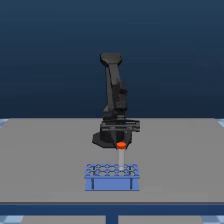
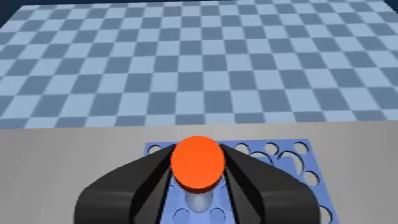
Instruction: Pick up the centrifuge tube on the rack
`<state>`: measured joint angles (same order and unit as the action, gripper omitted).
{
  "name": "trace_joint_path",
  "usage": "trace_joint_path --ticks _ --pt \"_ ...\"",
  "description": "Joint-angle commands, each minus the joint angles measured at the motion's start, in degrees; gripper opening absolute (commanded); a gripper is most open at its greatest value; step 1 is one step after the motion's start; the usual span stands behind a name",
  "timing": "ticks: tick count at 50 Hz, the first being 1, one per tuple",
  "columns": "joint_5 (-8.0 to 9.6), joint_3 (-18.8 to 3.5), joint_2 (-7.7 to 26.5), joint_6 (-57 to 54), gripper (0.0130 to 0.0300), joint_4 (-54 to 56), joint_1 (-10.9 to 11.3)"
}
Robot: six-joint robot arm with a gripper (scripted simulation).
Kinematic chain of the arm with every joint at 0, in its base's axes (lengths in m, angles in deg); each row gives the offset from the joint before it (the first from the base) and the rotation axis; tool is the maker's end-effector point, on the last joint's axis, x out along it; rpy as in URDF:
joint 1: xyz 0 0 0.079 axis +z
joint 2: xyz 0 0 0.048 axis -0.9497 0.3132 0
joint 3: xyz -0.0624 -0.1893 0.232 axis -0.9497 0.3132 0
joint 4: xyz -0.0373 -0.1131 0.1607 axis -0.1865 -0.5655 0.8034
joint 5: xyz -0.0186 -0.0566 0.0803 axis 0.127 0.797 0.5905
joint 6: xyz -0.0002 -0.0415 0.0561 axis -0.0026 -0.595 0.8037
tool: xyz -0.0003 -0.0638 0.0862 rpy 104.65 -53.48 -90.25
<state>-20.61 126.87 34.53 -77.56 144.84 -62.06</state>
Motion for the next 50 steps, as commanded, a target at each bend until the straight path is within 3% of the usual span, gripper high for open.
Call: trace_joint_path --ticks 1,25,50 --pt "0.76 -0.4 -0.4 -5.6 0.0130 4.3 0.0" --pt "1.52 -2.0 -2.3 -28.5 0.0130 27.0 0.0" --pt "0.87 -3.9 -4.0 -51.4 0.0130 49.6 0.0"
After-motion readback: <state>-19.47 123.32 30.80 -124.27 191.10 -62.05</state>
